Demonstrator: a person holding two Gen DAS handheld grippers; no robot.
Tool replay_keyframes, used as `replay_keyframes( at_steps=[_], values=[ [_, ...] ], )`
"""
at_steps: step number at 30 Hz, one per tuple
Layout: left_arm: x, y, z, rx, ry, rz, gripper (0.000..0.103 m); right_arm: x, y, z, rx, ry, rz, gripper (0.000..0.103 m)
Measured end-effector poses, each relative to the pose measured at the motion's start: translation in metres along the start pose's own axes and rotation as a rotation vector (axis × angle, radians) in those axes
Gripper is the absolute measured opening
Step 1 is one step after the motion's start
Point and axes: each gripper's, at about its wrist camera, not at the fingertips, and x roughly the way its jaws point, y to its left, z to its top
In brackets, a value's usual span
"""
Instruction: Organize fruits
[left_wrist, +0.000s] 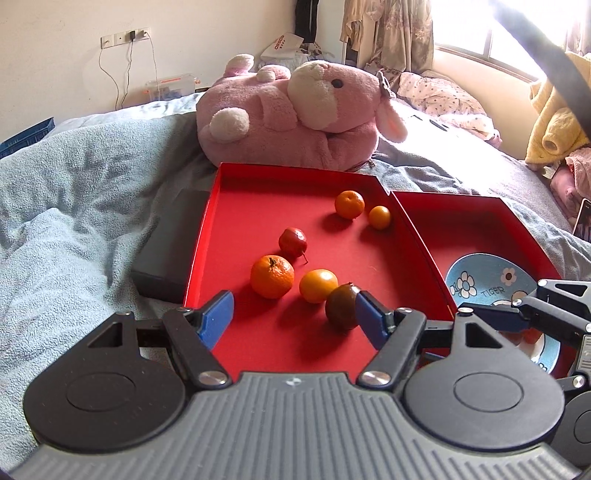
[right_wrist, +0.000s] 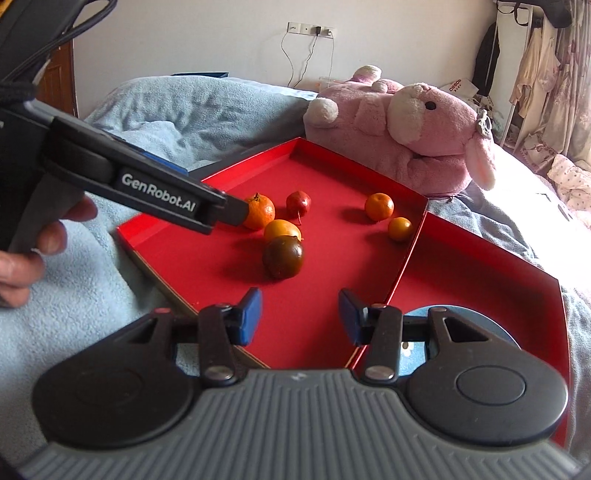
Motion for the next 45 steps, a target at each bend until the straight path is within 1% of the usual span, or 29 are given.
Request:
replay_keyframes(
  at_steps=[5,10,16,21,24,32,38,44,45],
  values=[
    [0.017,0.007,0.002,-0.034,0.047,-0.004,0.077,0.021,0.003,0.008,-0.010,0.002,0.036,0.049],
    [0.026,0.018,0.005,-0.090,0.051,0.006,0.077,0.045,0.004,0.018,-0.003,0.014,0.070,0.049],
    [0.037,0.019,0.010,-0.078,0.064,0.007,0.077,0.066,0.005,0.021,-0.005,0.046,0.069,0.049],
    [0.041,0.023,0.010,-0.093,0.073,0.000,0.077,0.077,0.001,0.024,0.011,0.058,0.075,0.049],
    [0.043,0.023,0.010,-0.093,0.078,0.000,0.077,0.083,-0.001,0.026,0.017,0.065,0.078,0.049],
    [0.057,0.021,0.014,-0.052,0.087,-0.008,0.077,0.093,-0.003,0.025,0.024,0.082,0.083,0.049],
    [0.065,0.028,0.017,-0.082,0.105,-0.010,0.077,0.094,-0.003,0.023,0.026,0.078,0.083,0.048],
    [0.072,0.028,0.019,-0.074,0.106,0.006,0.077,0.093,-0.003,0.023,0.022,0.072,0.095,0.047],
    [0.074,0.028,0.020,-0.073,0.106,0.009,0.077,0.092,-0.003,0.023,0.020,0.071,0.100,0.045]
  ],
)
